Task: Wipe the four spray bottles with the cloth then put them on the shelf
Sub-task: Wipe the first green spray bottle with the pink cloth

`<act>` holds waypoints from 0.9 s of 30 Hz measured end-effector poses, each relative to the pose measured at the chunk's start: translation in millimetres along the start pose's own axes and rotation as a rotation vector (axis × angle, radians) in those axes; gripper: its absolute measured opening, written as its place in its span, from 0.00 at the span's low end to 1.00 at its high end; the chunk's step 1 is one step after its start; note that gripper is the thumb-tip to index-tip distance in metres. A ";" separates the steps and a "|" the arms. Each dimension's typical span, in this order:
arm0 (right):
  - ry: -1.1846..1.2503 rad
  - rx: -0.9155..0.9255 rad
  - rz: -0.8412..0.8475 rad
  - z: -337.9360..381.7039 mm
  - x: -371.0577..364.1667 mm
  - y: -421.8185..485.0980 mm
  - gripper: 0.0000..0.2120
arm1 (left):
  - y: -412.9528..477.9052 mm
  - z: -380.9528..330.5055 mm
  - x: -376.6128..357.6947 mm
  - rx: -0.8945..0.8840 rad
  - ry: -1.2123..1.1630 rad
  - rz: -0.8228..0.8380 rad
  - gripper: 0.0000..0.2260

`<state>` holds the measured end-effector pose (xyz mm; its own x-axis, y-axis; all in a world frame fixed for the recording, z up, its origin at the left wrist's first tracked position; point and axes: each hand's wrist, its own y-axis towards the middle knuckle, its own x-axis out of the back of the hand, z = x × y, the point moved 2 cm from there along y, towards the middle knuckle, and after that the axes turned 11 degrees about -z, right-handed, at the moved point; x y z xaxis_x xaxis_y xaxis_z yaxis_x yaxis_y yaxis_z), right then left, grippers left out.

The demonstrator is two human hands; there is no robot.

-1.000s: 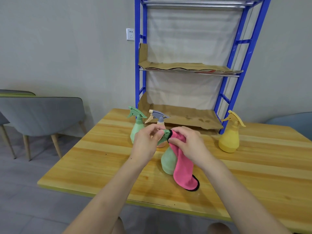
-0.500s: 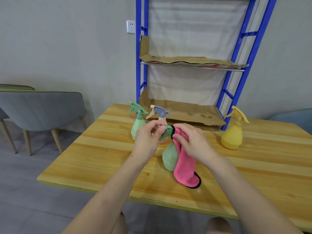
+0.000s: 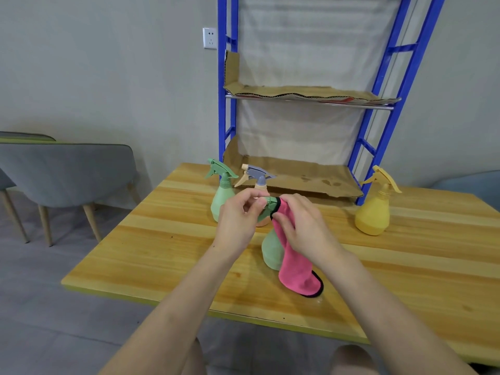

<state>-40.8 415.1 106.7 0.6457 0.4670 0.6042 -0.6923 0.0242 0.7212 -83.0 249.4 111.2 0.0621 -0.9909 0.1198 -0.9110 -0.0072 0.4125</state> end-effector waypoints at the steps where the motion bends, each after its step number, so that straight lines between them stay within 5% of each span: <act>1: -0.010 -0.003 -0.030 0.9 -1.6 -1.1 0.11 | -0.9 -1.3 0.0 -0.005 0.003 -0.009 0.07; 7: 0.016 0.008 -0.089 2.3 -2.2 -2.1 0.08 | -2.8 -3.5 -1.9 -0.028 0.063 -0.030 0.08; 13: 0.138 0.003 0.136 -8.4 12.3 4.8 0.16 | -6.8 -14.9 1.6 -0.012 -0.031 -0.019 0.08; 21: 0.150 -0.031 -0.223 8.0 -2.0 5.7 0.05 | -10.4 -9.5 0.2 -0.022 0.018 -0.042 0.07; 27: 0.158 0.024 0.110 -15.9 16.1 7.6 0.15 | -9.5 -19.0 1.7 -0.010 0.008 -0.007 0.07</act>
<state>-40.8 436.9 116.5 0.5065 0.5986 0.6206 -0.7467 -0.0554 0.6628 -66.4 250.3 124.6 0.0719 -0.9897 0.1237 -0.9065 -0.0131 0.4219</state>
